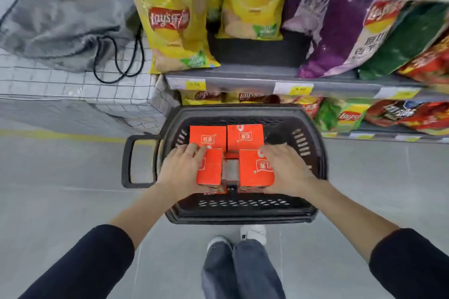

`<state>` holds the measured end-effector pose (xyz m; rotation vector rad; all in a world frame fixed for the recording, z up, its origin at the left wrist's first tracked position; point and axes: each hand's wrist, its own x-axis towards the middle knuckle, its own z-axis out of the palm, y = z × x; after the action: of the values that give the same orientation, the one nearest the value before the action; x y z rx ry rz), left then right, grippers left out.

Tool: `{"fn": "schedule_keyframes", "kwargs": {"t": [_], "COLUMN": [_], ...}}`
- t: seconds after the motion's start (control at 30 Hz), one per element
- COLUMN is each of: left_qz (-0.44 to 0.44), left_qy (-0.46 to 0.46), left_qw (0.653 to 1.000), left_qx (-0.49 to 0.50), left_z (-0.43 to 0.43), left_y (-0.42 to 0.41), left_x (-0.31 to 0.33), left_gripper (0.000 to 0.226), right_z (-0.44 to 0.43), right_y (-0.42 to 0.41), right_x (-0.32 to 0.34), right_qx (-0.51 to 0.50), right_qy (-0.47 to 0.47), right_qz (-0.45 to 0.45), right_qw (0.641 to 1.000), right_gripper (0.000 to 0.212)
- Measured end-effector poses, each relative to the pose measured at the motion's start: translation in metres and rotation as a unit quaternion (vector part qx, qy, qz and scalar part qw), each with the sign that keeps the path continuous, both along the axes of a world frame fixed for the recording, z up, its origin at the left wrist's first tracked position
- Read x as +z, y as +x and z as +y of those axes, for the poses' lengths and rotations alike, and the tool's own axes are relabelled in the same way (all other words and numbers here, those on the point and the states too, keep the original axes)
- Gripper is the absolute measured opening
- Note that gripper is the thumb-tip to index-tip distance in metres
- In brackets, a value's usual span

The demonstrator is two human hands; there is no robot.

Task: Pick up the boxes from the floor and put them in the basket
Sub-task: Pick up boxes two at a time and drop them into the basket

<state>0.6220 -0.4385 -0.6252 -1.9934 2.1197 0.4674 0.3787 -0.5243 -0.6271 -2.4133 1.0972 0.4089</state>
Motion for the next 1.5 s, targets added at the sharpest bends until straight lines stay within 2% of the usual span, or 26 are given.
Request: {"fn": "schedule_keyframes", "kwargs": {"t": [0.13,0.33,0.6,0.9,1.03,1.2,1.33,1.5], "left_qz": [0.015,0.025,0.056,0.047,0.033,0.062,0.048,0.038], "left_qy": [-0.010,-0.036,-0.063,-0.033,0.022,0.117,0.156,0.165], "left_qw": [1.000,0.999,0.996,0.998,0.999,0.991,0.986,0.985], "left_qx": [0.016,0.008,0.029,0.007,0.001,-0.021,-0.030,-0.041], "left_z": [0.001,0.008,0.003,0.005,0.000,-0.009,-0.027,-0.043], "left_y": [0.004,-0.001,-0.010,-0.022,-0.016,0.001,0.013,0.008], "left_x": [-0.062,-0.118,-0.153,-0.157,-0.134,-0.073,0.004,0.111], "left_gripper": [0.101,0.098,0.102,0.104,0.107,0.098,0.091,0.077], "right_z": [-0.001,0.002,0.006,0.014,0.013,-0.002,-0.018,-0.030], "right_y": [0.012,0.024,0.023,0.022,0.021,0.004,-0.012,-0.031], "right_x": [-0.051,-0.109,-0.144,-0.142,-0.123,-0.068,-0.004,0.099], "right_qx": [0.014,0.033,0.021,0.032,0.052,0.046,0.029,-0.022], "right_qy": [-0.013,-0.078,-0.121,-0.109,-0.048,0.032,0.056,0.044], "right_qz": [-0.015,-0.002,-0.030,0.020,0.066,0.086,0.120,0.098], "right_qw": [1.000,0.996,0.992,0.993,0.995,0.995,0.991,0.994], "right_gripper": [0.092,0.096,0.094,0.102,0.101,0.097,0.097,0.074]}}
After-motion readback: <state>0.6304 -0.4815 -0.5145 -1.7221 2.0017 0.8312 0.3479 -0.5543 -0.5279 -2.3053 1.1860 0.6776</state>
